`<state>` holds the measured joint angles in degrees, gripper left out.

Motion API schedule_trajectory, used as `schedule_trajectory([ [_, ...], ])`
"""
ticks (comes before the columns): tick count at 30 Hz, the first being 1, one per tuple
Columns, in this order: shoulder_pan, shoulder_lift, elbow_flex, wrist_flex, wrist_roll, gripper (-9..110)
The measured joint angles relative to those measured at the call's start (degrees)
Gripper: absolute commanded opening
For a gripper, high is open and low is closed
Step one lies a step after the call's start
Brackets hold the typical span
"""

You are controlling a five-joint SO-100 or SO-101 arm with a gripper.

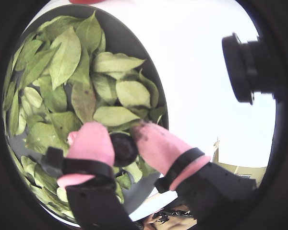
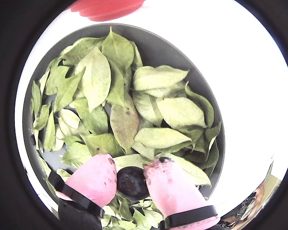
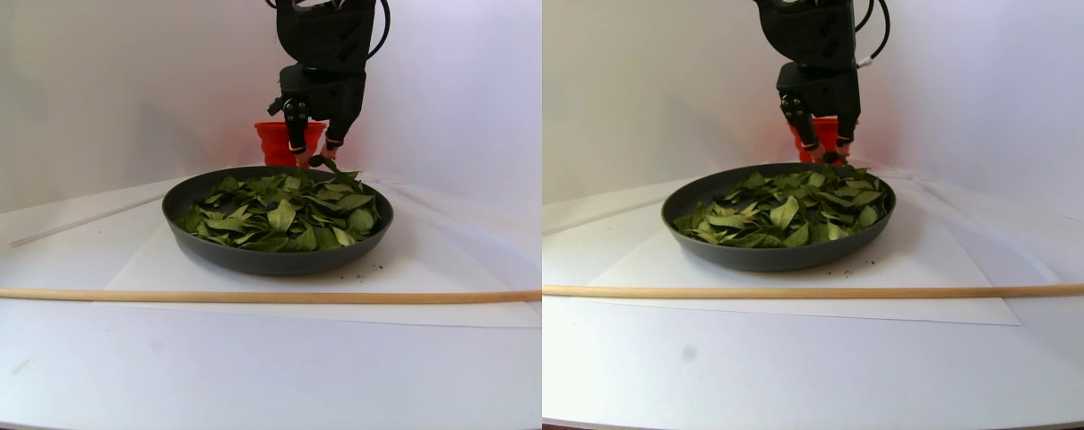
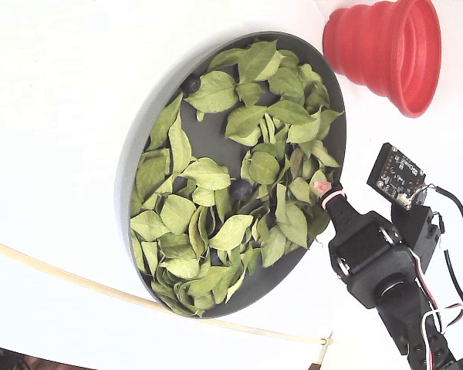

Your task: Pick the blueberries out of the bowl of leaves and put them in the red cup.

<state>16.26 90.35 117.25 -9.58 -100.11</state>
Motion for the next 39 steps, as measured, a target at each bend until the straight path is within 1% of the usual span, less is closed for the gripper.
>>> schedule_trajectory([
  [7, -0.4, 2.5, -2.3, 0.0, -0.1, 10],
  [39, -2.5, 2.5, -11.6, 0.7, 1.2, 10],
])
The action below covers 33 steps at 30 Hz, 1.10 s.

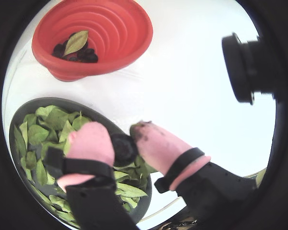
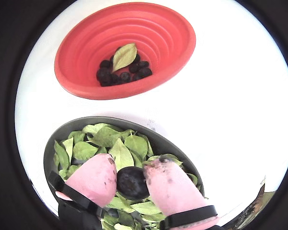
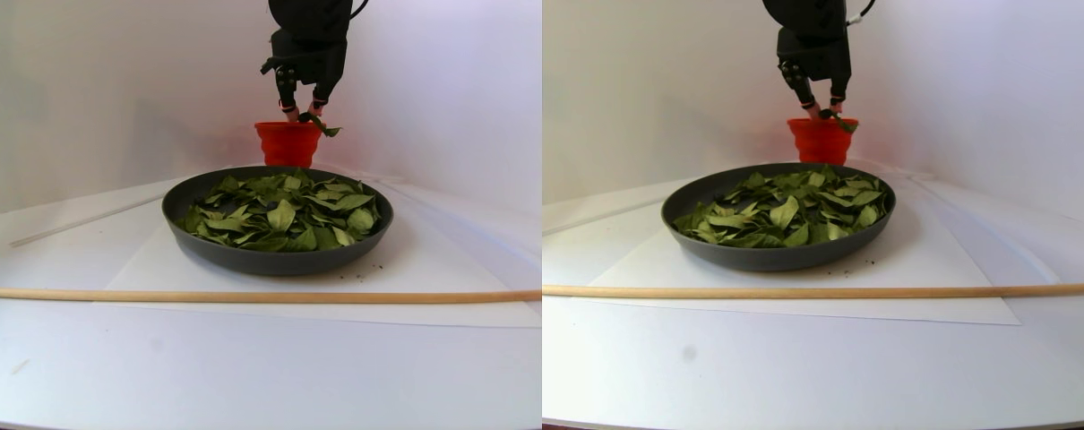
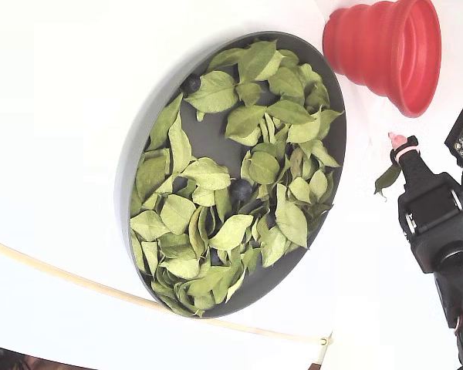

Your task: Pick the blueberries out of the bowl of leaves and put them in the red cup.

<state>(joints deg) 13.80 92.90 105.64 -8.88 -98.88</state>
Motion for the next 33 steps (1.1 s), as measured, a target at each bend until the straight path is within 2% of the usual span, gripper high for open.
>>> schedule_trajectory([
  [16, -1.5, -0.5, -7.8, 0.0, -0.4, 10],
  [33, -1.7, -8.5, -15.2, -2.3, -2.2, 10],
])
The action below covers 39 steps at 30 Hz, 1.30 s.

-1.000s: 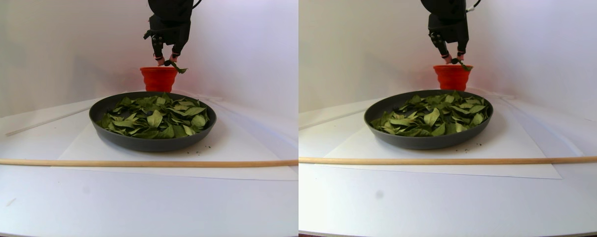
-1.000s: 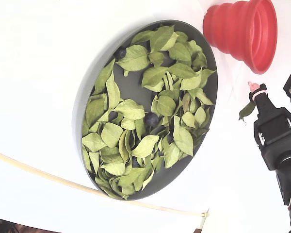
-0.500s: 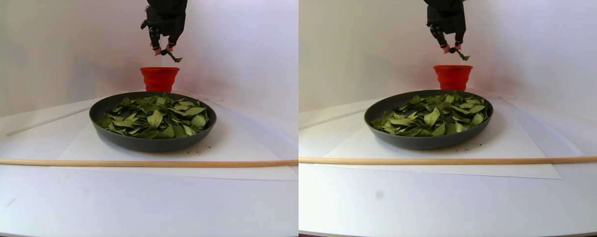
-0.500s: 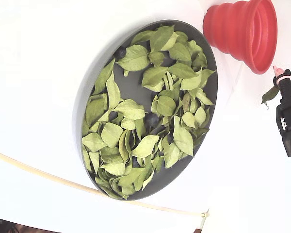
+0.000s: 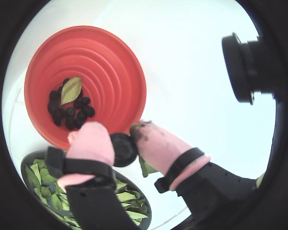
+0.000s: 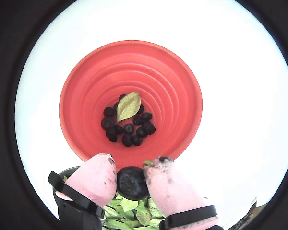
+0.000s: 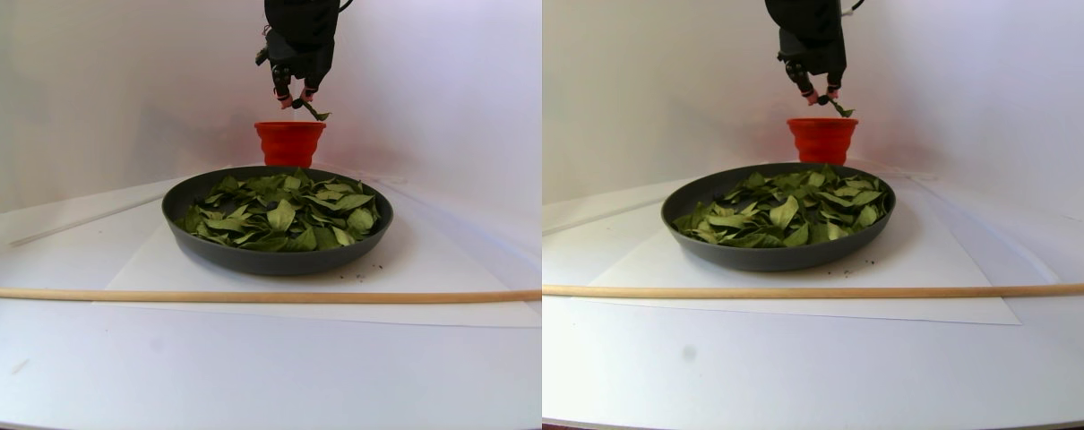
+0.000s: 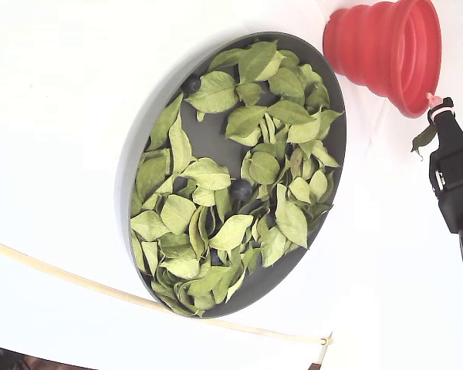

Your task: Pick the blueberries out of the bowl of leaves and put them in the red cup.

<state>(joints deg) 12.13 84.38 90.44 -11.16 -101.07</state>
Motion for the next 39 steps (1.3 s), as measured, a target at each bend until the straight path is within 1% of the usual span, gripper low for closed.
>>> schedule_trajectory([
  [20, -0.1, -8.3, -9.4, -1.8, 1.5, 10],
  [31, -0.1, -10.9, -10.6, -3.6, 1.5, 10],
  [39, -0.1, -10.9, -10.6, -5.2, 1.5, 19],
])
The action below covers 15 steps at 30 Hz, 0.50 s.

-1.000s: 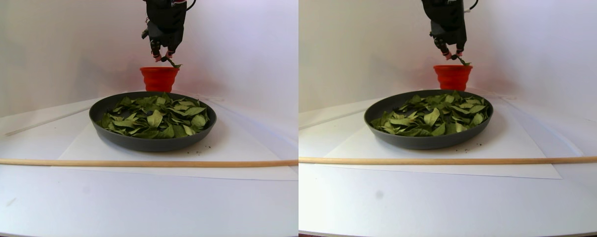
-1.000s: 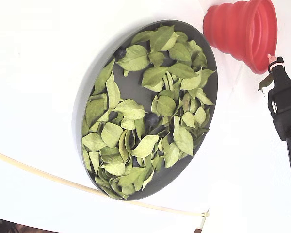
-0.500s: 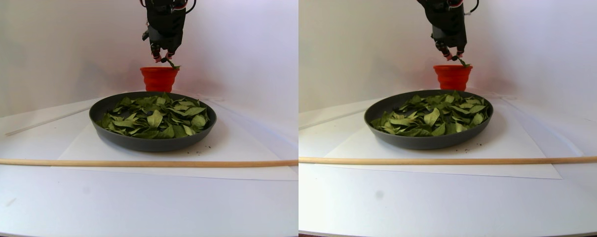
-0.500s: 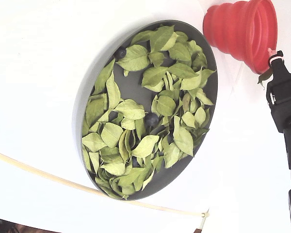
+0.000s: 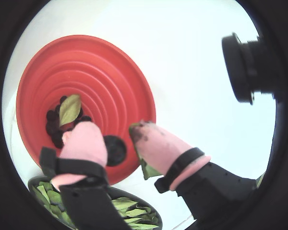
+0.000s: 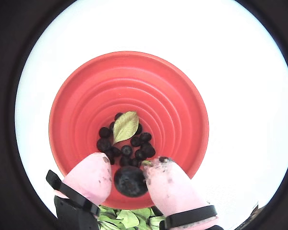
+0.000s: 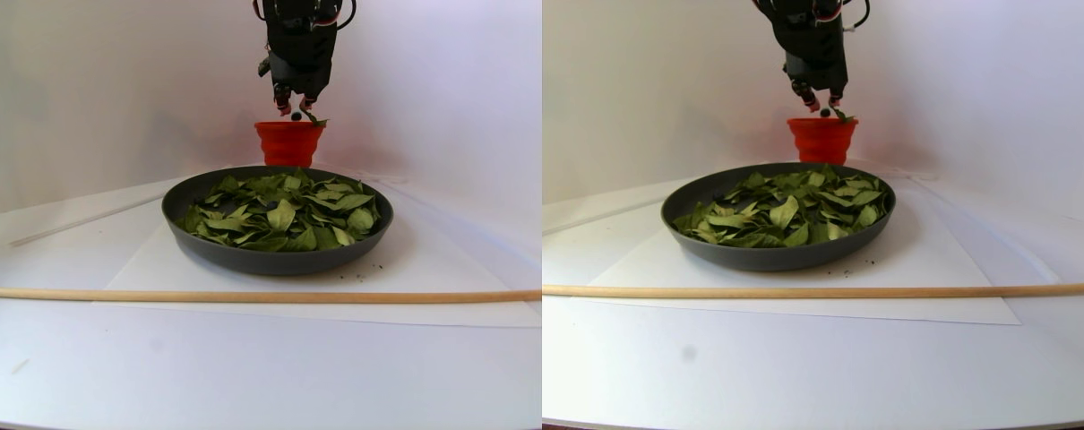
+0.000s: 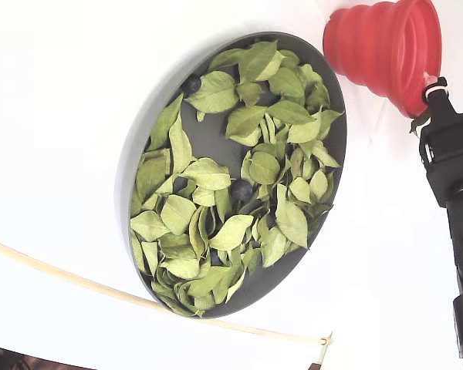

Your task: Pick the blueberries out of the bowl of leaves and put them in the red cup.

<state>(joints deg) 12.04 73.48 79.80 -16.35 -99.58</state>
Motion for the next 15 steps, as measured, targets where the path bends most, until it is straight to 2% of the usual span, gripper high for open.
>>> schedule_trajectory([
  [15, 0.0, -1.3, 0.0, 0.0, -0.1, 16],
])
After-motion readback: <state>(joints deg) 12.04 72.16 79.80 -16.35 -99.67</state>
